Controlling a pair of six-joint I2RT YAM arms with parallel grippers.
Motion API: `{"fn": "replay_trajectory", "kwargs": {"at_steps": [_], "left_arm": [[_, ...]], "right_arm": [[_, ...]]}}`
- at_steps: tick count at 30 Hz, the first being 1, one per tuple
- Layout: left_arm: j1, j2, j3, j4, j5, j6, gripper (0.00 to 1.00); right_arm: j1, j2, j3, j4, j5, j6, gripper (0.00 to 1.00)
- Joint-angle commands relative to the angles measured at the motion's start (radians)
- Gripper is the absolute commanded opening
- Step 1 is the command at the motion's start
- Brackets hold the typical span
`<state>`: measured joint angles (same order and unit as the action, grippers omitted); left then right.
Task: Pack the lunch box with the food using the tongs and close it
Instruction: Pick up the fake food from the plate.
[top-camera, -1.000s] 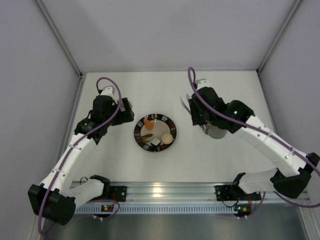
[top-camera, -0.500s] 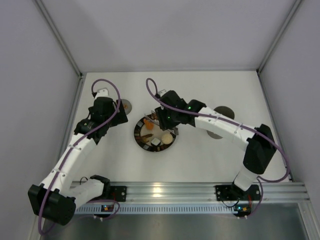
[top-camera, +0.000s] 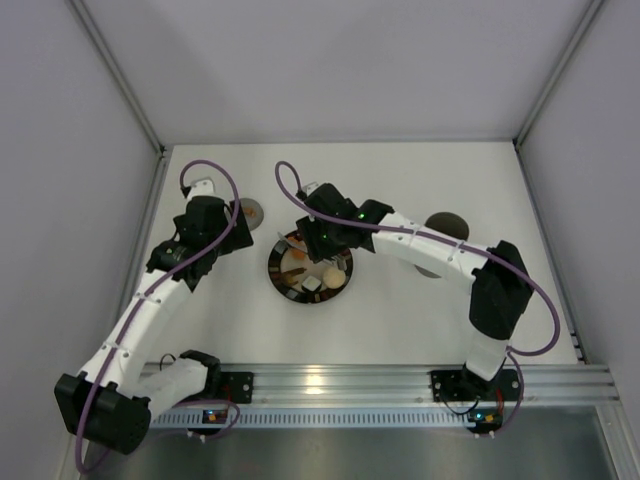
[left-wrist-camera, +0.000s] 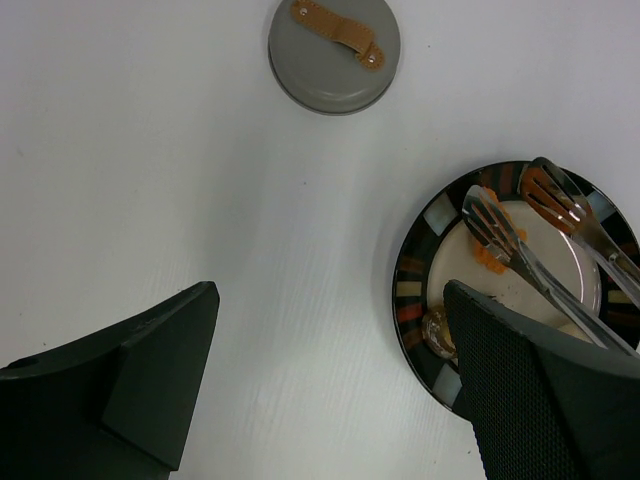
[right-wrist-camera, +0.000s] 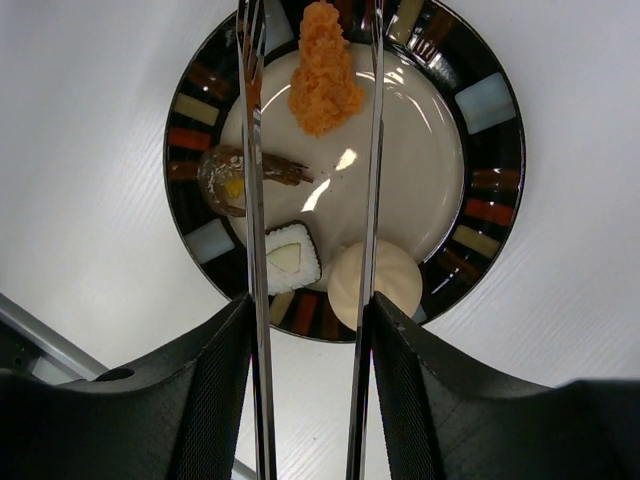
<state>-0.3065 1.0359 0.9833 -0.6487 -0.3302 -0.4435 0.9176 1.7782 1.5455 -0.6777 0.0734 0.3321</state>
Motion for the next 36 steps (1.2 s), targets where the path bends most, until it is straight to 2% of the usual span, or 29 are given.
{"fn": "replay_trajectory", "kwargs": {"at_steps": [1, 31, 34, 36], "left_arm": [[0.006, -0.02, -0.011, 0.018, 0.003, 0.006, 0.99], [0.006, -0.028, -0.021, 0.026, 0.036, 0.008, 0.99], [0.006, -0.03, -0.023, 0.024, 0.037, 0.006, 0.99], [0.006, -0.028, -0.023, 0.026, 0.039, 0.005, 0.99]], "right_arm": [[0.027, 0.004, 0.048, 0.017, 0.06, -0.015, 0.48], [0.073, 0.009, -0.036, -0.046, 0.138, -0.007, 0.47], [0.076, 0.004, -0.036, -0.046, 0.14, -0.007, 0.42], [0.078, 0.0, -0.036, -0.049, 0.138, -0.007, 0.31]]}}
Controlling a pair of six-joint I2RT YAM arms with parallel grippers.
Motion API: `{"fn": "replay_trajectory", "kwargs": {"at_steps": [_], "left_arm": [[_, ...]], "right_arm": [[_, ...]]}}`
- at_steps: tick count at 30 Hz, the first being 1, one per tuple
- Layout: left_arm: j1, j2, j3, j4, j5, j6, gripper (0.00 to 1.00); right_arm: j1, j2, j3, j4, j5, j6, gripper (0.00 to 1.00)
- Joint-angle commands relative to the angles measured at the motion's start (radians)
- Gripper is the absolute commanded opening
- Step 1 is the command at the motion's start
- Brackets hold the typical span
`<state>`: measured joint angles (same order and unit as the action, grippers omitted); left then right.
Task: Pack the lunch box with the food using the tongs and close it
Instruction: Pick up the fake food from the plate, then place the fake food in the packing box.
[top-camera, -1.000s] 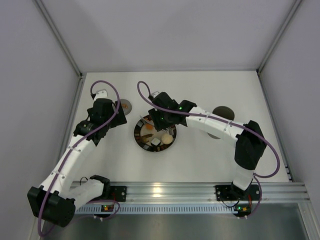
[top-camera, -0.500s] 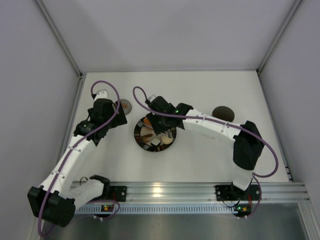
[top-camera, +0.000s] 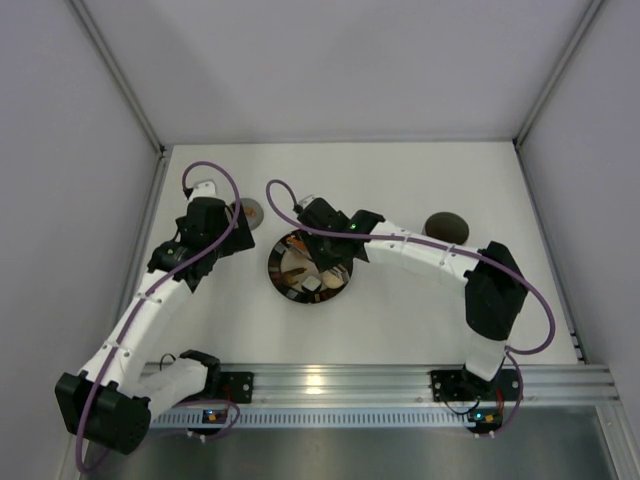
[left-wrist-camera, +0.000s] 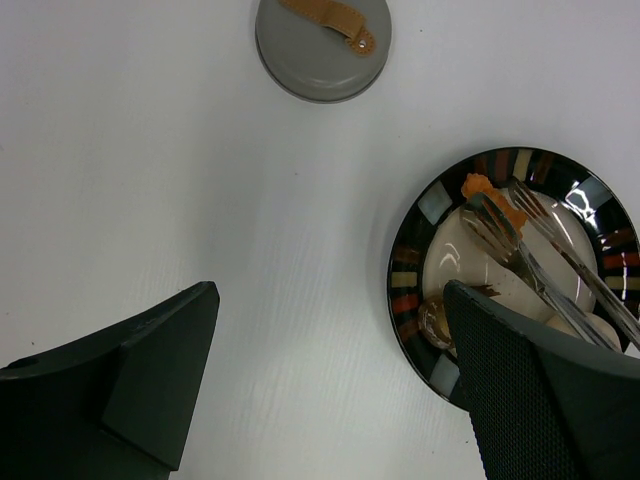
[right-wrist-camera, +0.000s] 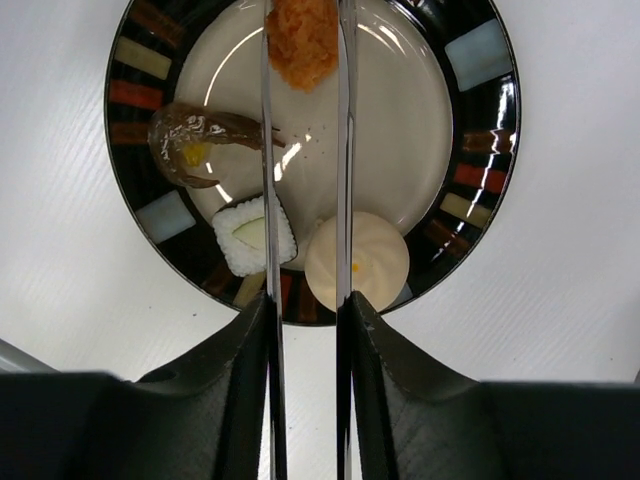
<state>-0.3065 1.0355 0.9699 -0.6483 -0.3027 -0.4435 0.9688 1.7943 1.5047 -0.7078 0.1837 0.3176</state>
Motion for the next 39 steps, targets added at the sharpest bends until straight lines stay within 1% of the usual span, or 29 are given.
{"fn": "replay_trajectory", "kwargs": {"at_steps": [1, 2, 3, 8, 15, 19, 21, 25, 27, 29, 31, 35, 37, 39], "left_arm": [[0.006, -0.029, -0.01, 0.026, 0.011, 0.006, 0.99], [0.006, -0.032, -0.01, 0.026, 0.011, 0.006, 0.99], [0.006, -0.031, -0.01, 0.024, 0.011, 0.006, 0.99], [0.006, -0.034, -0.011, 0.027, 0.016, 0.006, 0.99], [0.006, -0.035, -0.011, 0.029, 0.025, 0.008, 0.99], [0.006, -0.035, -0.013, 0.029, 0.03, 0.008, 0.99], [0.006, -0.035, -0.014, 0.032, 0.034, 0.006, 0.99], [0.006, -0.032, -0.016, 0.035, 0.046, 0.006, 0.99], [0.006, -0.032, -0.016, 0.038, 0.056, 0.008, 0.99], [0.006, -0.032, -0.017, 0.039, 0.062, 0.006, 0.99], [0.006, -0.031, -0.019, 0.041, 0.069, 0.008, 0.99], [0.006, -0.028, -0.019, 0.047, 0.083, 0.008, 0.99], [0.006, -0.026, -0.019, 0.047, 0.088, 0.008, 0.99], [0.006, -0.026, -0.02, 0.047, 0.091, 0.009, 0.99]], "right_arm": [[0.027, -0.019, 0.008, -0.021, 0.03, 0.009, 0.28], [0.028, -0.026, 0.009, -0.022, 0.028, 0.008, 0.23], [0.028, -0.032, 0.011, -0.028, 0.028, 0.008, 0.21], [0.028, -0.102, 0.018, -0.047, 0.06, 0.012, 0.15], [0.024, -0.219, 0.06, -0.114, 0.151, 0.012, 0.13], [0.013, -0.295, 0.081, -0.176, 0.233, 0.017, 0.13], [0.002, -0.346, 0.092, -0.232, 0.27, 0.026, 0.13], [-0.019, -0.456, 0.08, -0.35, 0.387, 0.09, 0.14], [-0.033, -0.536, 0.055, -0.425, 0.416, 0.123, 0.15], [-0.038, -0.605, 0.043, -0.482, 0.462, 0.182, 0.15], [-0.039, -0.644, 0.031, -0.574, 0.503, 0.257, 0.16], [-0.041, -0.745, -0.011, -0.699, 0.559, 0.374, 0.17], [-0.041, -0.766, -0.04, -0.757, 0.579, 0.438, 0.17], [-0.041, -0.797, -0.073, -0.78, 0.583, 0.471, 0.17]]}}
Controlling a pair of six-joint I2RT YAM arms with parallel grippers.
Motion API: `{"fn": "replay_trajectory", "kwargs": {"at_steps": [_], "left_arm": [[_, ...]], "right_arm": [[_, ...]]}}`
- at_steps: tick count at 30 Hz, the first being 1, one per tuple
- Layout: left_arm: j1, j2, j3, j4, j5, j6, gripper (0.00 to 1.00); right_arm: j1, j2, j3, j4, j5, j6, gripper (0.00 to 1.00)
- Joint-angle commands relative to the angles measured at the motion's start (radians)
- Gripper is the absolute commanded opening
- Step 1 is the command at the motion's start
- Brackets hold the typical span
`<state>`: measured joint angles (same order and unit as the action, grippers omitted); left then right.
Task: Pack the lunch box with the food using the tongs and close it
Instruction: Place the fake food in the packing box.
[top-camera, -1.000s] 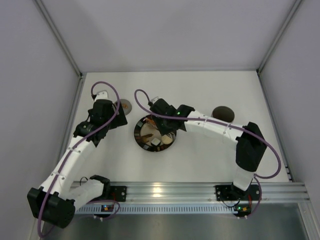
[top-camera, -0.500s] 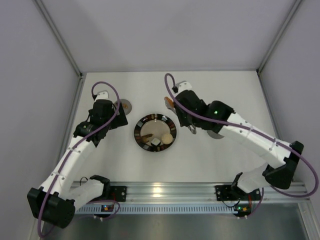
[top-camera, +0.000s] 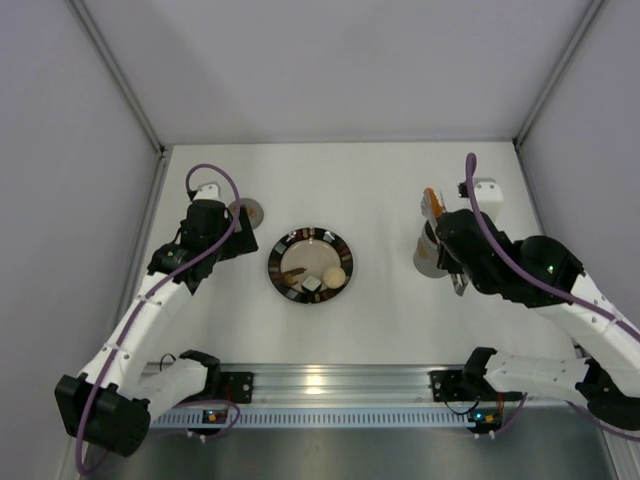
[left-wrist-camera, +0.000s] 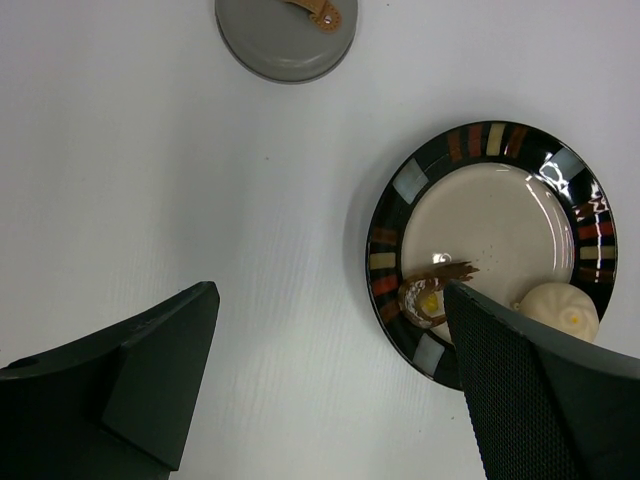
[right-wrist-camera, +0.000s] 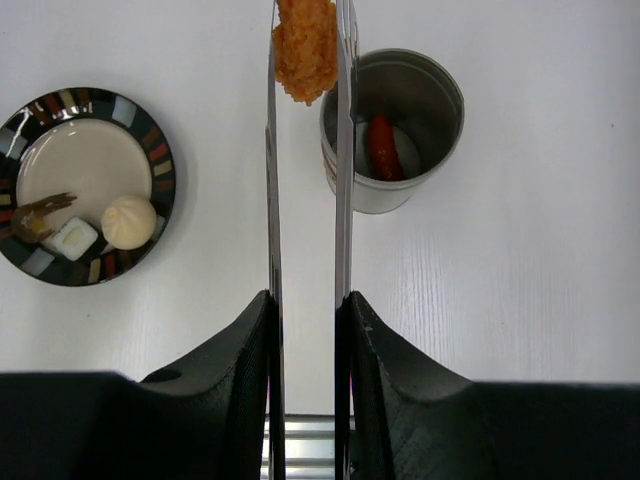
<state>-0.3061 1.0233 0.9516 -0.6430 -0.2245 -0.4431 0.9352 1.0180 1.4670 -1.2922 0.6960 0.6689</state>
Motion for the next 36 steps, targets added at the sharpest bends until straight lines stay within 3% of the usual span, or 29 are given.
{"fn": "replay_trajectory", "kwargs": {"at_steps": [1, 8, 26, 36], "left_arm": [[0.005, -0.015, -0.002, 0.042, 0.014, 0.009, 0.99], [0.005, -0.011, -0.004, 0.045, 0.025, 0.009, 0.99], [0.005, -0.015, -0.004, 0.045, 0.031, 0.012, 0.99], [0.005, -0.011, -0.004, 0.046, 0.037, 0.014, 0.99]], "right_arm": [[-0.009, -0.03, -0.048, -0.2, 0.071, 0.141, 0.17], [-0.007, -0.087, -0.135, -0.213, 0.066, 0.19, 0.18], [-0.038, -0.09, -0.172, -0.213, 0.079, 0.195, 0.26], [-0.044, -0.088, -0.174, -0.211, 0.083, 0.187, 0.41]]}}
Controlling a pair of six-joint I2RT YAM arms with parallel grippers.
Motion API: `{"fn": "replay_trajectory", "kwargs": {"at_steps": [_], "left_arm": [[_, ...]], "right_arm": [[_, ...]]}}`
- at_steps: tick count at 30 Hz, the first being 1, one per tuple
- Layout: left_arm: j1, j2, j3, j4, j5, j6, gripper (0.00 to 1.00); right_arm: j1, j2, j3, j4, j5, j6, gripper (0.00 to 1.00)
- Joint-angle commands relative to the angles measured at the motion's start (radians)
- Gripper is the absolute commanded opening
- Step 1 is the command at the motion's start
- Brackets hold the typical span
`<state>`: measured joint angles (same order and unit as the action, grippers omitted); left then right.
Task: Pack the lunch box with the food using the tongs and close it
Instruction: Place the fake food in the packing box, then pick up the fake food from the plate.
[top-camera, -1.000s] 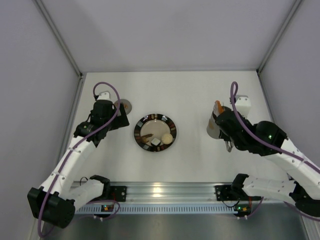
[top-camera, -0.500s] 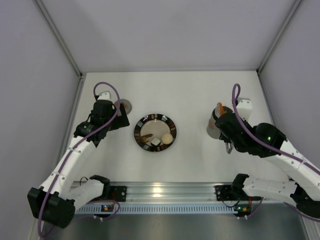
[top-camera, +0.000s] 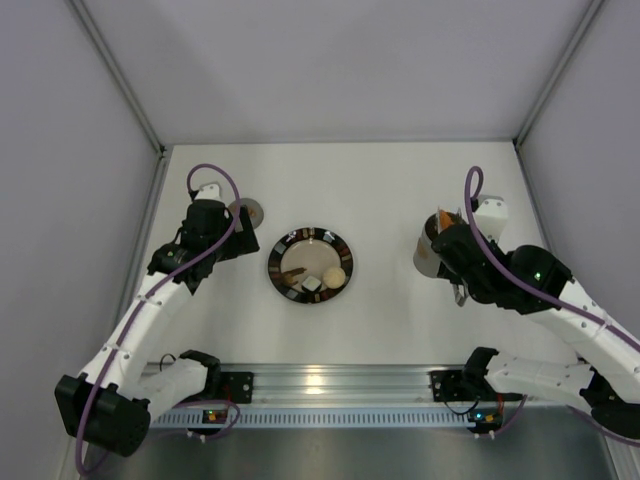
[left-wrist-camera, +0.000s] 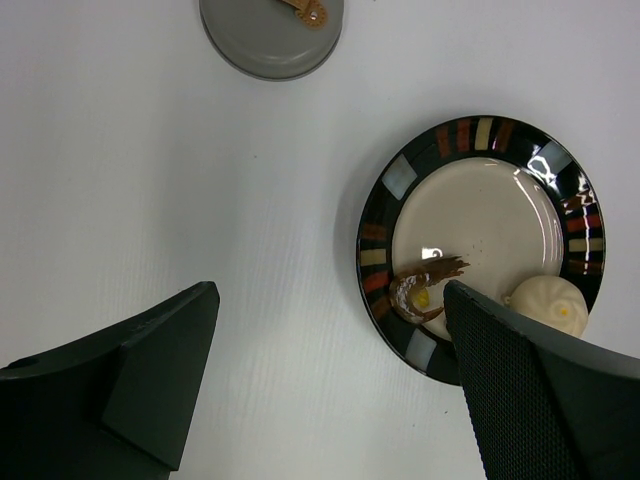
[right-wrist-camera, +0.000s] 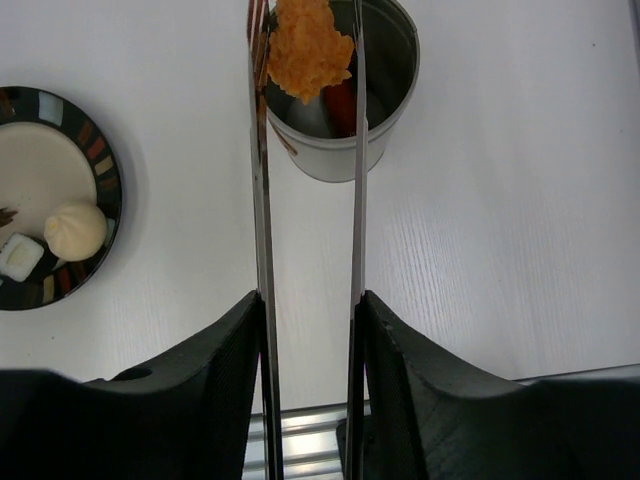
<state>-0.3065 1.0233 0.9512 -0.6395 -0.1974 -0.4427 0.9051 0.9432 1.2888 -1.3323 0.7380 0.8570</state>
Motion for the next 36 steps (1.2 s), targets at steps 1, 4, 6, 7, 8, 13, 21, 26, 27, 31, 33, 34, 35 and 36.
{"fn": "replay_trajectory", "kwargs": {"at_steps": [1, 4, 6, 7, 8, 13, 21, 26, 27, 31, 33, 34, 35, 36], "left_arm": [[0.006, -0.011, -0.003, 0.044, 0.01, 0.012, 0.99], [0.006, -0.009, -0.003, 0.044, 0.012, 0.012, 0.99], [0.006, -0.009, -0.003, 0.046, 0.012, 0.012, 0.99], [0.006, -0.008, -0.003, 0.046, 0.012, 0.013, 0.99], [0.006, -0.008, -0.003, 0.044, 0.01, 0.013, 0.99], [0.006, -0.009, -0.005, 0.044, 0.012, 0.013, 0.99], [0.006, -0.012, -0.005, 0.046, 0.012, 0.012, 0.99], [0.006, -0.014, -0.005, 0.044, 0.006, 0.015, 0.99], [0.006, -0.014, -0.005, 0.044, 0.003, 0.015, 0.99], [0.006, -0.012, -0.005, 0.044, 0.0, 0.013, 0.99], [0.006, -0.011, -0.005, 0.043, 0.001, 0.015, 0.99], [0.006, -0.011, -0.005, 0.044, 0.004, 0.013, 0.99], [0.006, -0.008, -0.005, 0.044, 0.004, 0.013, 0.99], [0.006, -0.008, -0.005, 0.044, 0.004, 0.015, 0.99]], "right_arm": [[-0.015, -0.012, 0.004, -0.171, 0.043, -0.001, 0.43], [-0.015, -0.011, 0.004, -0.171, 0.044, -0.001, 0.47], [-0.014, -0.011, 0.003, -0.173, 0.046, -0.001, 0.49], [-0.015, -0.011, 0.003, -0.171, 0.046, -0.001, 0.49], [-0.015, -0.011, 0.003, -0.171, 0.046, -0.001, 0.49], [-0.015, 0.005, 0.049, -0.156, 0.043, -0.027, 0.5], [-0.015, 0.149, 0.216, 0.037, -0.089, -0.254, 0.47], [-0.003, 0.226, 0.253, 0.154, -0.213, -0.338, 0.44], [0.005, 0.253, 0.25, 0.185, -0.248, -0.345, 0.44], [0.07, 0.321, 0.207, 0.246, -0.299, -0.354, 0.44], [0.107, 0.35, 0.192, 0.268, -0.325, -0.348, 0.45], [0.116, 0.356, 0.17, 0.292, -0.337, -0.348, 0.45], [0.135, 0.361, 0.159, 0.307, -0.362, -0.343, 0.45], [0.143, 0.37, 0.133, 0.321, -0.374, -0.342, 0.46]]}}
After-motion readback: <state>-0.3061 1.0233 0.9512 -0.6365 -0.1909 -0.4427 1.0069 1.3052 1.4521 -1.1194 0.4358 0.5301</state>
